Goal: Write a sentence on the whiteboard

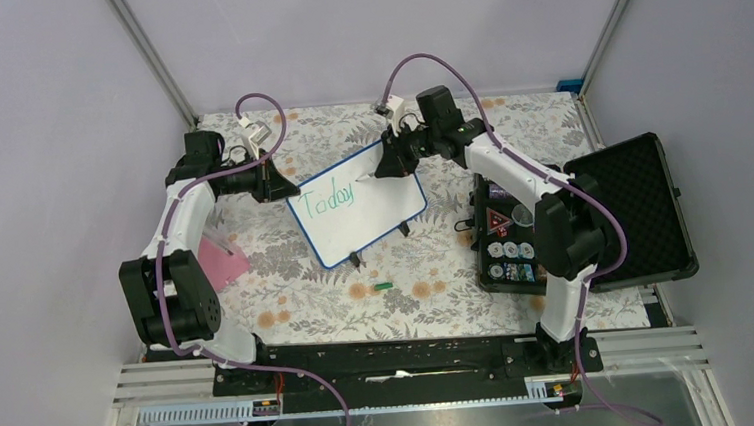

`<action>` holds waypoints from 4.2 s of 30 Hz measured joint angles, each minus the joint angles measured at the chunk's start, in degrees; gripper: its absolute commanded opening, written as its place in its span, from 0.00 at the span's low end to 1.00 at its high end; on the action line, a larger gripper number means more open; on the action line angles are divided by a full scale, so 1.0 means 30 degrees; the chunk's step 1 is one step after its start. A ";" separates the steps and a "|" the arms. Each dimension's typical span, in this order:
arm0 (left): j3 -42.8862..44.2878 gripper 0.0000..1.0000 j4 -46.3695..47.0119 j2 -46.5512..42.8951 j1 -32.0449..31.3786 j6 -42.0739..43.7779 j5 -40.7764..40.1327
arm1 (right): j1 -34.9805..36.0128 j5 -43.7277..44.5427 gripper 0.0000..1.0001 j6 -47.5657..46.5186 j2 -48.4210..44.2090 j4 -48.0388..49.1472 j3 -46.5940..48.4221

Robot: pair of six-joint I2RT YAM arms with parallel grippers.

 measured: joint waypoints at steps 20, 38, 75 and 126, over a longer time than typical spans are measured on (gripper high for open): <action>0.0000 0.00 -0.0007 0.0000 -0.0051 0.0015 -0.0087 | 0.0000 0.0284 0.00 0.0015 0.0197 -0.0073 0.0648; 0.0000 0.00 -0.0015 0.0000 -0.0066 0.0007 -0.0219 | 0.0000 0.0189 0.00 0.0007 0.0226 -0.0066 0.0073; 0.0000 0.00 -0.0015 0.0000 -0.0073 0.0007 -0.0262 | -0.0029 0.0080 0.00 0.0080 0.0204 -0.0350 -0.0313; 0.0000 0.00 -0.0029 0.0000 -0.0087 0.0000 -0.0379 | 0.0226 -0.0182 0.00 0.0277 0.0204 -0.0357 -0.1071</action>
